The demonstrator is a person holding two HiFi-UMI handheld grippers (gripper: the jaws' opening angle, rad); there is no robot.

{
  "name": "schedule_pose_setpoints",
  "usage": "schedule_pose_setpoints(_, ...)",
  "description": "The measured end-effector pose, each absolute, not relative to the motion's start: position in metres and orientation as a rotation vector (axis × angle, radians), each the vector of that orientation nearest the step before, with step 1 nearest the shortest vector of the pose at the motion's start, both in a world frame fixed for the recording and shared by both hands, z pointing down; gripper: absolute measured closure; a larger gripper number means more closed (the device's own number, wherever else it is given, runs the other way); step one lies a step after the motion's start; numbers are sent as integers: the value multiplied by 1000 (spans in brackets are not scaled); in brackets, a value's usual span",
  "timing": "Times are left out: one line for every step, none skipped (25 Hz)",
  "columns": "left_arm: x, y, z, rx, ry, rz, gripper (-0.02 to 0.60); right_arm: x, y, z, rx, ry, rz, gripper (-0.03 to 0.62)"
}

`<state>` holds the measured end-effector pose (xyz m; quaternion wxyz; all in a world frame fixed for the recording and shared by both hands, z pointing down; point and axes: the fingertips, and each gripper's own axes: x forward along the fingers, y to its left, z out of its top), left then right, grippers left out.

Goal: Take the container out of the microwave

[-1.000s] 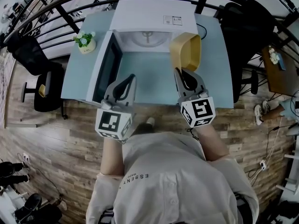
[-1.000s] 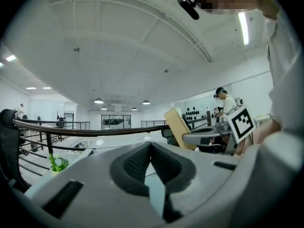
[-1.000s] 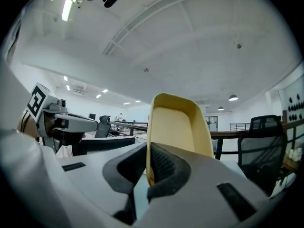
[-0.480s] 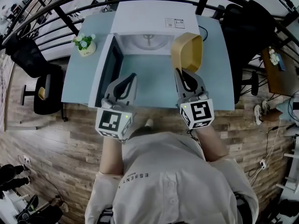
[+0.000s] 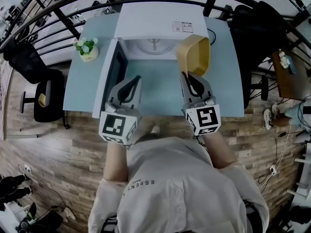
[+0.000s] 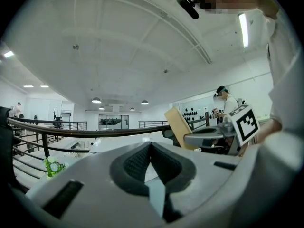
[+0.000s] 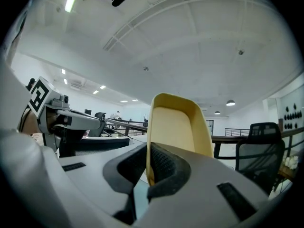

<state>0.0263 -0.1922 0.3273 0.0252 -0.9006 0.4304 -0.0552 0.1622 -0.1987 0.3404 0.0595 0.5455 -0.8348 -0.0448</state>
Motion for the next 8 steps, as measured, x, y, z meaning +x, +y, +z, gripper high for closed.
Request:
schedule_pose_setpoints(26,-194,327,-2785,1331,-168,580,161,-200,341,1650,-2526,-139,572)
schedule_pose_setpoints(25,-195,327,-2785,1333,-166,580,160,-201,341,1649,-2524,-141,572)
schedule_pose_setpoints(24,-197,328,-2784,1336,-164,580,159,-202,342,1647,-2522,-143,572)
schedule_pose_setpoints(23,-198,328,-2785,1339,-163,580,158,-203,343,1645,-2521,-145,572)
schedule_pose_setpoints(23,-200,329,-2785,1340,-162,580,158,-205,343,1644,-2519,-147,572)
schedule_pose_setpoints(22,-202,329,-2786,1341,-162,580,158,-206,344,1644,-2518,-148,572)
schedule_pose_setpoints(22,-204,330,-2787,1342,-163,580,157,-207,344,1645,-2517,-150,572)
schedule_pose_setpoints(22,-205,330,-2788,1342,-163,580,157,-208,344,1646,-2516,-151,572)
